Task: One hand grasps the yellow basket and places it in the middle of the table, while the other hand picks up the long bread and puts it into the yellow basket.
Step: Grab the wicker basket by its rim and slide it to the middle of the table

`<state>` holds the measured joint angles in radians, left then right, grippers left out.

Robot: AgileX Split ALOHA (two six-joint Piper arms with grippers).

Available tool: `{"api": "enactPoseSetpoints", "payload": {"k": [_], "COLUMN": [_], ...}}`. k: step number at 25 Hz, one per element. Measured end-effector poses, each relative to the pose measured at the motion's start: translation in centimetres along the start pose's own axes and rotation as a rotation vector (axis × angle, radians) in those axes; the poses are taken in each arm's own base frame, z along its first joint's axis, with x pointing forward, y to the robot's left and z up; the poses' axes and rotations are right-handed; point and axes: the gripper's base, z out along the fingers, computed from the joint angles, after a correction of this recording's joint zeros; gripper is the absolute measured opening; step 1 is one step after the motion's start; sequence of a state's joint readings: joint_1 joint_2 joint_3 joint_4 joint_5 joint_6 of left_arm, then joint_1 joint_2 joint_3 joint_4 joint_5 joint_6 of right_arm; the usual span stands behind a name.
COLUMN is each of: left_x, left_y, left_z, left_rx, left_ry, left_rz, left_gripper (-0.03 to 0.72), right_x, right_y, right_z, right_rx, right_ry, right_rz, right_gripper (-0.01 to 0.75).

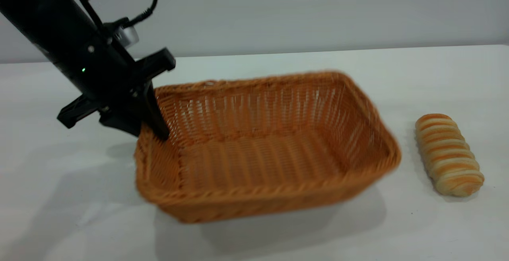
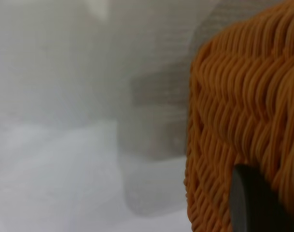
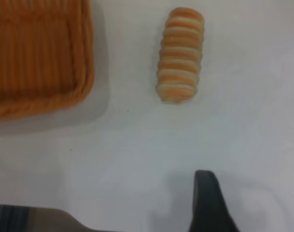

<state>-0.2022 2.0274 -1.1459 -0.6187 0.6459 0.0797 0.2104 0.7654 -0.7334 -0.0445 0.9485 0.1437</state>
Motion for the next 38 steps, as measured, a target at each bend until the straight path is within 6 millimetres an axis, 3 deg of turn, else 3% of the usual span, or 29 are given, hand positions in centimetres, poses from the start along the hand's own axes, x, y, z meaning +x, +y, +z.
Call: {"api": "enactPoseSetpoints", "payload": {"k": [14, 22, 25, 31, 38], "left_x": [-0.4, -0.4, -0.5, -0.3, 0.3], "left_y": [0.5, 0.5, 0.1, -0.3, -1.1], "left_z": [0.4, 0.2, -0.7, -3.4, -7.5], "left_rx": [-0.087, -0.086, -0.085, -0.15, -0.223], "left_ry": [-0.042, -0.049, -0.083, -0.153, -0.256], "left_rz": [0.101, 0.127, 0.145, 0.263, 0.39], "left_gripper": [0.142, 0.47, 0.541, 0.566, 0.569], "right_x": [0.0, -0.6, -1.1, -2.5, -3.6], "right_y": [0.0, 0.0, 0.0, 0.3, 0.7], "right_z": [0.0, 0.0, 0.4, 2.5, 7.9], "right_rx": [0.002, 0.006, 0.003, -0.002, 0.005], "right_ry": [-0.005, -0.057, -0.086, -0.1, 0.03], "right_rz": [-0.002, -0.018, -0.037, -0.067, -0.074], "right_gripper": [0.498, 0.498, 0.498, 0.531, 0.621]}}
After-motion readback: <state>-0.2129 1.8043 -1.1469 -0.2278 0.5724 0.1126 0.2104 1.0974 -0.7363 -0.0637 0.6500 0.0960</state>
